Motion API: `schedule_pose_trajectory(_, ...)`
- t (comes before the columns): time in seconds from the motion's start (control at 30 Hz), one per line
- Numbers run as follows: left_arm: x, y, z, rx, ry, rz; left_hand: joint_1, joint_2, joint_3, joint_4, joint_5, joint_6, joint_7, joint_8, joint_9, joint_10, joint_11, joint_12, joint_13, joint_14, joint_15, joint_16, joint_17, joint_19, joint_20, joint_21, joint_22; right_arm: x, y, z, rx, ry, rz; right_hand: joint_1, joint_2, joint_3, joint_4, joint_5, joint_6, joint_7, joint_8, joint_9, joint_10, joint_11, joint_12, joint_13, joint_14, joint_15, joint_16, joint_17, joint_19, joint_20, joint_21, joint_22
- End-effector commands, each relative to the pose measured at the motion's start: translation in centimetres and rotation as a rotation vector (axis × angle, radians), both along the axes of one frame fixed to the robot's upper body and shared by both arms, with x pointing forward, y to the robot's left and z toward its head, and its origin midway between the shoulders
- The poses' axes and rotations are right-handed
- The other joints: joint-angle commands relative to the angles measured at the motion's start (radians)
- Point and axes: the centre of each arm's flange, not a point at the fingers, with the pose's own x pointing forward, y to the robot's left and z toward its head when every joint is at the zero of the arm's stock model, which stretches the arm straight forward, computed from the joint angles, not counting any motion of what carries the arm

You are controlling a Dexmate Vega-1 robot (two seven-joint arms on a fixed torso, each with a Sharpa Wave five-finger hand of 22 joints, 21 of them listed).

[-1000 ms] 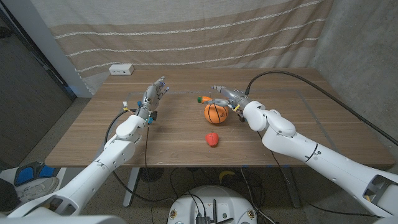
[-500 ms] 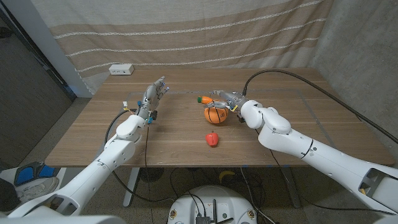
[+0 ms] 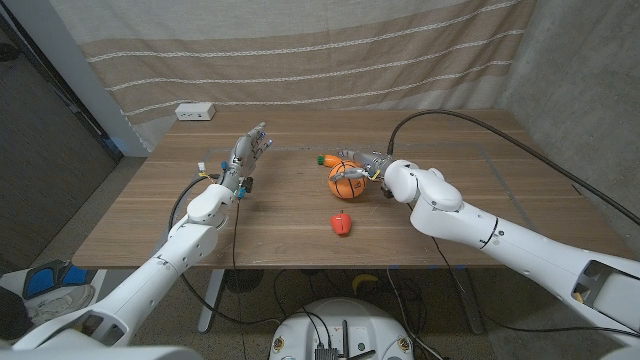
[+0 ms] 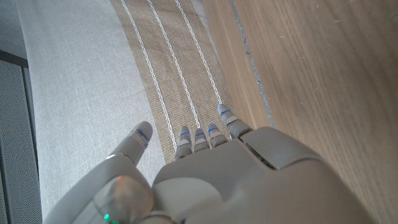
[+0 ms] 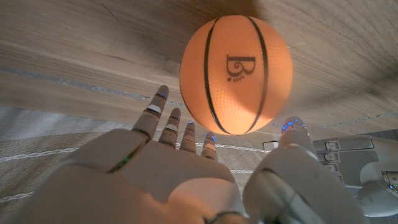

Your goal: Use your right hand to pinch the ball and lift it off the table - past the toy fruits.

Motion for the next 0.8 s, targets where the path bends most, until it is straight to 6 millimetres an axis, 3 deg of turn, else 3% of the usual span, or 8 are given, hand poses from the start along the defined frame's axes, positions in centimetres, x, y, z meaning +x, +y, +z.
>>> schedule_pose_trajectory(0.03, -0.08, 0.02, -0.02, -0.004, 0.001, 0.003, -0.012, 0.052, 0.003, -0.005, -0.003, 0.014, 0.001, 0.005, 0.006, 0.003, 0.000, 0.006, 0.005, 0.002, -0.001, 0.006, 0.002, 0.006, 0.001, -0.002, 0.004, 0.42, 0.20, -0.36, -0.036, 0.040, -0.046, 0.079, 0.010, 0.007, -0.006, 0.022, -0.030, -0.007, 0.003, 0.003, 0.015, -0.022, 0.012, 0.001, 0.082, -0.035, 0.033, 0.009, 0.115, -0.054, 0.033, 0.006)
schedule_pose_trajectory(0.2, -0.12, 0.03, 0.01, 0.005, -0.004, 0.003, -0.012, 0.053, 0.003, -0.006, -0.003, 0.016, 0.002, 0.006, 0.006, 0.003, -0.001, 0.006, 0.005, 0.001, -0.001, 0.006, 0.002, 0.006, 0.001, -0.002, 0.005, 0.58, 0.26, -0.46, -0.039, 0.013, -0.052, 0.190, 0.033, 0.003, -0.004, 0.035, -0.061, -0.008, 0.009, 0.006, 0.081, -0.043, 0.034, 0.001, 0.252, -0.138, 0.119, 0.052, 0.276, -0.155, 0.091, 0.017)
schedule_pose_trajectory(0.37, -0.16, 0.03, -0.02, -0.002, -0.002, 0.004, -0.012, 0.053, 0.003, -0.006, -0.003, 0.017, 0.002, 0.006, 0.006, 0.003, 0.001, 0.006, 0.005, 0.001, 0.000, 0.006, 0.001, 0.006, 0.001, -0.003, 0.005, 0.78, 0.27, -0.60, -0.033, 0.011, -0.054, 0.291, 0.075, 0.003, -0.004, 0.033, -0.065, -0.008, 0.017, 0.009, 0.145, -0.066, 0.055, 0.002, 0.374, -0.211, 0.208, 0.120, 0.377, -0.236, 0.152, 0.038)
schedule_pose_trajectory(0.5, -0.26, 0.04, 0.02, -0.001, -0.005, 0.004, -0.013, 0.053, 0.003, -0.006, -0.003, 0.018, 0.001, 0.005, 0.006, 0.003, 0.001, 0.006, 0.005, 0.001, -0.001, 0.006, 0.002, 0.006, 0.002, -0.003, 0.005, 0.98, 0.30, -0.75, -0.034, 0.014, -0.059, 0.407, 0.133, 0.022, -0.015, 0.019, -0.058, -0.008, 0.021, 0.010, 0.215, -0.088, 0.078, 0.005, 0.550, -0.262, 0.314, 0.193, 0.438, -0.293, 0.235, 0.088)
schedule_pose_trajectory(0.57, -0.28, 0.04, 0.02, 0.002, -0.007, 0.005, -0.013, 0.053, 0.004, -0.006, -0.003, 0.018, 0.001, 0.005, 0.006, 0.003, 0.000, 0.006, 0.005, 0.001, 0.000, 0.006, 0.002, 0.006, 0.002, -0.003, 0.005, 1.01, 0.31, -0.81, -0.032, 0.007, -0.057, 0.497, 0.168, 0.050, -0.025, -0.002, -0.041, -0.008, 0.026, 0.012, 0.254, -0.105, 0.092, 0.010, 0.628, -0.265, 0.347, 0.224, 0.438, -0.311, 0.283, 0.128)
schedule_pose_trajectory(0.63, -0.34, 0.03, 0.03, 0.000, -0.008, 0.004, -0.013, 0.053, 0.003, -0.006, -0.004, 0.019, 0.002, 0.005, 0.006, 0.002, 0.000, 0.006, 0.005, 0.001, 0.000, 0.006, 0.002, 0.006, 0.001, -0.003, 0.005, 1.31, 0.23, -0.83, -0.015, 0.036, -0.048, 0.700, 0.186, 0.097, -0.020, -0.073, 0.011, -0.008, 0.031, 0.013, 0.297, -0.120, 0.116, 0.034, 0.730, -0.270, 0.352, 0.286, 0.404, -0.341, 0.423, 0.242)
schedule_pose_trajectory(0.7, -0.37, 0.03, 0.03, 0.004, -0.008, 0.005, -0.013, 0.053, 0.003, -0.007, -0.004, 0.018, 0.001, 0.005, 0.006, 0.003, 0.001, 0.006, 0.005, 0.000, -0.001, 0.005, 0.001, 0.007, 0.001, -0.003, 0.005, 1.37, 0.13, -0.84, 0.001, 0.038, -0.035, 0.792, 0.191, 0.106, -0.016, -0.089, 0.051, -0.008, 0.030, 0.012, 0.336, -0.133, 0.140, 0.057, 0.811, -0.270, 0.356, 0.342, 0.380, -0.343, 0.526, 0.291)
schedule_pose_trajectory(0.8, -0.47, 0.04, 0.01, -0.001, -0.009, 0.007, -0.014, 0.053, 0.003, -0.006, -0.004, 0.018, 0.000, 0.005, 0.006, 0.003, 0.000, 0.006, 0.005, 0.000, 0.000, 0.005, 0.002, 0.007, 0.001, -0.003, 0.005, 1.26, -0.24, -0.82, 0.044, 0.008, 0.001, 0.831, 0.199, 0.107, -0.002, -0.088, 0.244, -0.007, 0.067, 0.014, 0.415, -0.128, 0.191, 0.106, 0.840, -0.265, 0.306, 0.410, 0.313, -0.343, 0.686, 0.352)
